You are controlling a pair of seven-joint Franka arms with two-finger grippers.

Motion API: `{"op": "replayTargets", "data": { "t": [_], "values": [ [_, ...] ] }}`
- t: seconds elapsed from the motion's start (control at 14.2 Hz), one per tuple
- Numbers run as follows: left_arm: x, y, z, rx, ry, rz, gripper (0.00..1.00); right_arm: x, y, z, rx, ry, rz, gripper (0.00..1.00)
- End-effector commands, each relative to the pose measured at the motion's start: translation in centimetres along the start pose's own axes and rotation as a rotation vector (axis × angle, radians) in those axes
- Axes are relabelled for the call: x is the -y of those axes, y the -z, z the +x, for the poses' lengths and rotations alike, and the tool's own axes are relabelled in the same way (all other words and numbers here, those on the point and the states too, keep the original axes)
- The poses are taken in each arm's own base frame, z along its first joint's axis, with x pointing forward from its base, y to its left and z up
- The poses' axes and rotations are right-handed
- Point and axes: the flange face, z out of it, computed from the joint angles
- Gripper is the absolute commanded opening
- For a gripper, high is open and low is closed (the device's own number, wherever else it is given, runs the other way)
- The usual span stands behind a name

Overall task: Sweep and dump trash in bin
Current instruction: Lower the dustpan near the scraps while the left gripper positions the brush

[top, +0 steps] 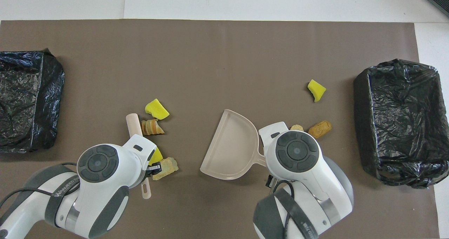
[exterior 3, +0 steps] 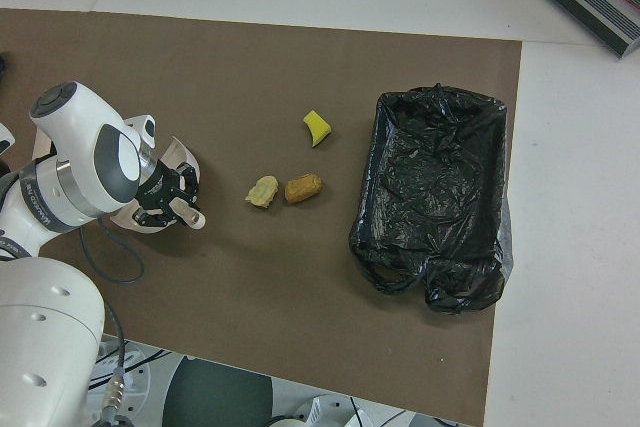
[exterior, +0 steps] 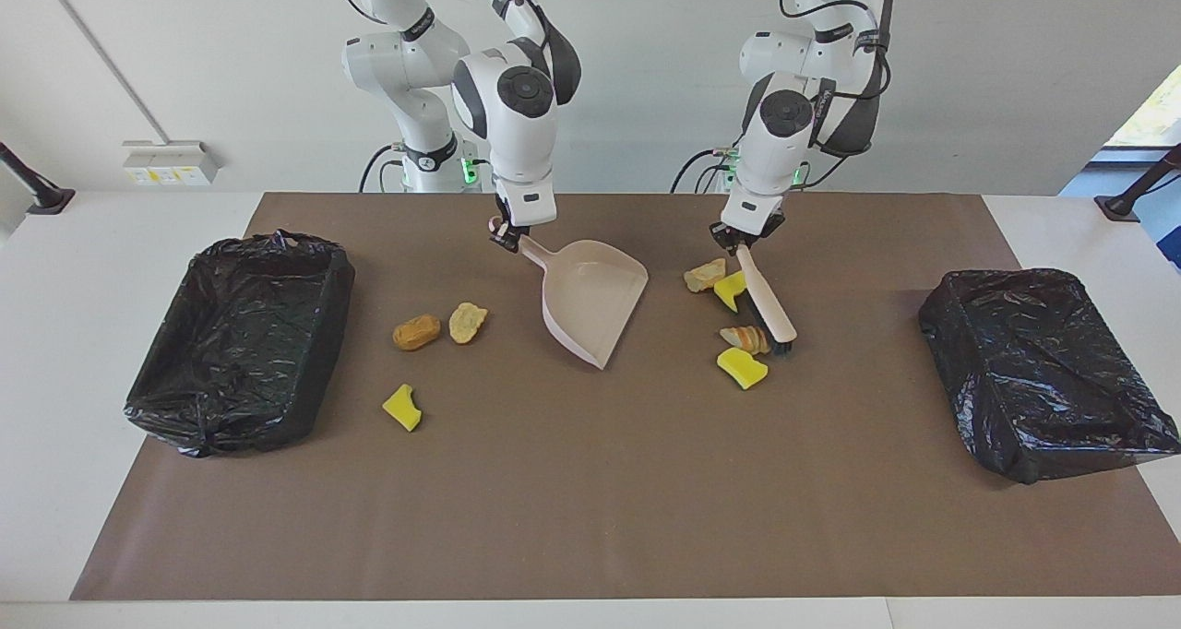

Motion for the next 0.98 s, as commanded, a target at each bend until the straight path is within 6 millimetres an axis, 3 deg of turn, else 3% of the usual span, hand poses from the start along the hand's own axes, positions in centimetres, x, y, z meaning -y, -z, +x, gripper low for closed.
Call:
{"op": "replayTargets", "data": {
  "t": [0.0, 0.14, 0.42, 0.56, 0.91],
  "values": [
    [3.2, 0.4, 0.9, 0.076, 0.023, 0.047, 0.0, 0.0, 0.0, -0.8, -0.029, 0.09, -0.001, 0.0],
    [4.5, 0.4, 0.9, 0.072, -0.024, 0.037, 0.0, 0.4, -0.6, -0.2, -0.056, 0.104, -0.023, 0.0],
    [2.7, -0.6, 2.4, -0.006, -0.085, -0.012, 0.0, 0.3, -1.7, 1.2, -0.082, 0.12, -0.037, 0.0],
    [0.8, -1.5, 0.7, 0.004, -0.141, 0.007, 0.0, 0.1, -2.1, 1.8, -0.096, 0.121, -0.037, 0.0],
    [-5.6, -0.6, -3.3, -0.002, -0.202, -0.115, 0.0, -0.7, -3.0, 3.0, -0.099, 0.064, 0.005, 0.0]
  ]
}}
